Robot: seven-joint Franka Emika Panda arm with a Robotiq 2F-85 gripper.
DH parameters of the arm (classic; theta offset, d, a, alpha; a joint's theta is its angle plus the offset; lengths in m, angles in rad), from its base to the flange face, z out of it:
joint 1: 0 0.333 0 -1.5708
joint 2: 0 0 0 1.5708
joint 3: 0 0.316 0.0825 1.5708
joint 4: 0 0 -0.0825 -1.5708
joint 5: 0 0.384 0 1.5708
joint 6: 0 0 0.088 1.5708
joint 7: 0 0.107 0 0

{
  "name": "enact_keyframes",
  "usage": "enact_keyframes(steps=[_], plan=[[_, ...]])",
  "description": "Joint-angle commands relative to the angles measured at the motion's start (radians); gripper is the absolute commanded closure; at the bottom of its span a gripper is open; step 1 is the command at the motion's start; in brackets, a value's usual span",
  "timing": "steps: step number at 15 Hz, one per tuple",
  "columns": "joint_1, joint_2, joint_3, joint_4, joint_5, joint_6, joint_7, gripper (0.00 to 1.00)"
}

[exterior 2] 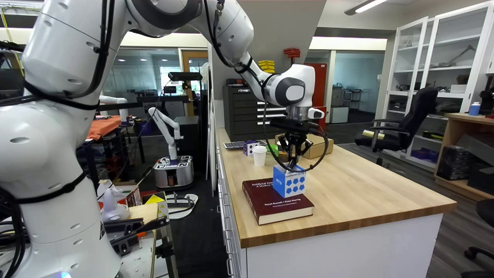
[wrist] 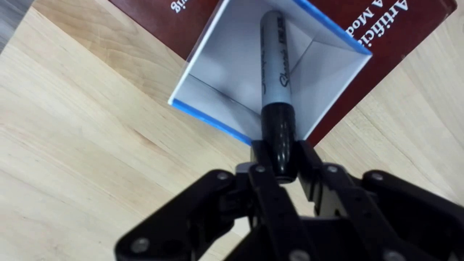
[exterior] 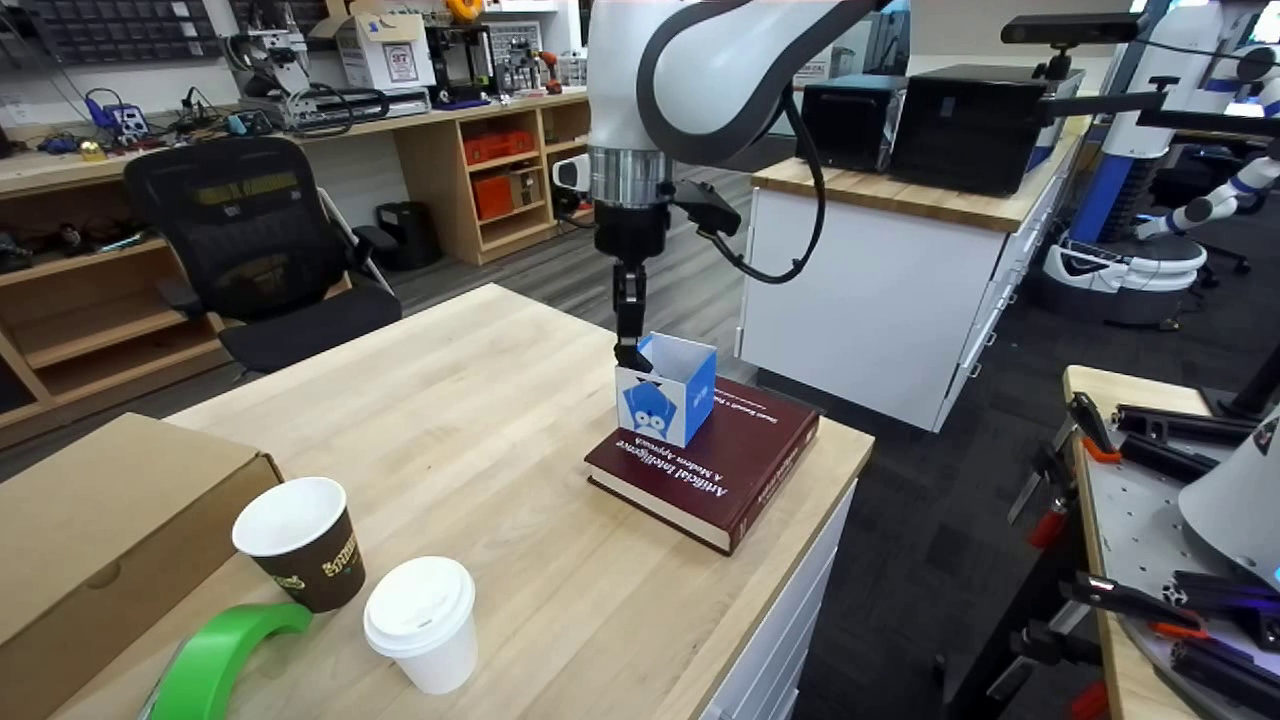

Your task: Remove the black marker from the blue and white box and place it on top of the maroon book

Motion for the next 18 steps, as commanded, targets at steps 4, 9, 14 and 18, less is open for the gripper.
enact_keyframes(steps=[4, 9, 14, 18], plan=[[0.008, -0.157, 0.021, -0.116, -0.004, 0.020, -0.010, 0.94], [0.030, -0.281, 0.008, -0.177, -0.029, 0.033, 0.008, 0.94], [0.039, -0.376, -0.001, -0.191, -0.060, 0.029, 0.019, 0.94], [0.058, -0.397, 0.011, -0.167, -0.066, -0.026, 0.006, 0.94]])
